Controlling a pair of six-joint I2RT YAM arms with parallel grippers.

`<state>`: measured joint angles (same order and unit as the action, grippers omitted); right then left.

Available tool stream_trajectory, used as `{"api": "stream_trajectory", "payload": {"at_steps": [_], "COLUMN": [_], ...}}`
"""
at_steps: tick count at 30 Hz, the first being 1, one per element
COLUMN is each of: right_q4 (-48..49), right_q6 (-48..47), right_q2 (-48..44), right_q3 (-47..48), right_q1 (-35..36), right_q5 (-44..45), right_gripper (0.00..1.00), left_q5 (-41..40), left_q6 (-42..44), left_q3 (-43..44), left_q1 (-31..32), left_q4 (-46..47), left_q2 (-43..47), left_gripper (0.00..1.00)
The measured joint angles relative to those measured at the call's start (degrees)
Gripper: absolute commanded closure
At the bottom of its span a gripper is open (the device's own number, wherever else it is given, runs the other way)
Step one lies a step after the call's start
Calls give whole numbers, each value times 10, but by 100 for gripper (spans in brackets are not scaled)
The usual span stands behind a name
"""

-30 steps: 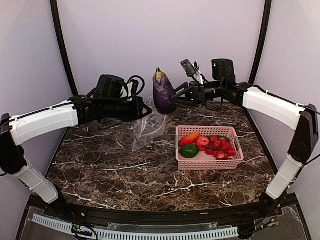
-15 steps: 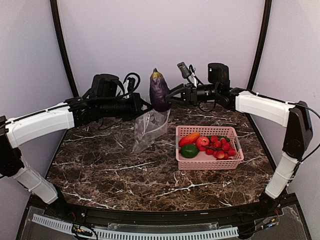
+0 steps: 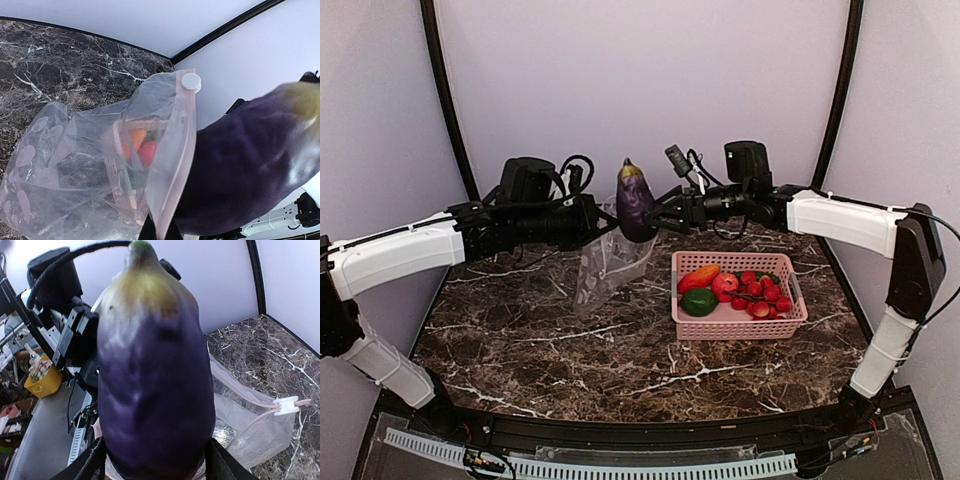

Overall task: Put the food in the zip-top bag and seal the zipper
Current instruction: Place the fake vegetable in the zipper food storage bag.

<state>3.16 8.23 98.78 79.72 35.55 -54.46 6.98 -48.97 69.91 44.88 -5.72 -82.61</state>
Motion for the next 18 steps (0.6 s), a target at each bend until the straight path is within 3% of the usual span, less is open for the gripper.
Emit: {"api": "stream_trajectory", "payload": {"at_steps": [6,9,14,18], "right_q4": [-61,-96,-135,-191], "right_q6": [-30,-45,-75,-134], "right_q2": [0,0,-1,-2], "right_q3": [21,50,80,97], "right_q1": [13,12,11,11], "right_q5": [16,19,24,30], "right_gripper": [13,11,15,37], "left_q5": [-19,-22,-25,-30], "left_q6": [-6,-10,-12,-9], "left_q3": [-14,-23,-37,-38], "left_q1": [0,-2,-5,-8], "left_q4": [3,10,12,11], "left_q2": [32,40,41,41], "left_gripper": [99,99,99,99]}}
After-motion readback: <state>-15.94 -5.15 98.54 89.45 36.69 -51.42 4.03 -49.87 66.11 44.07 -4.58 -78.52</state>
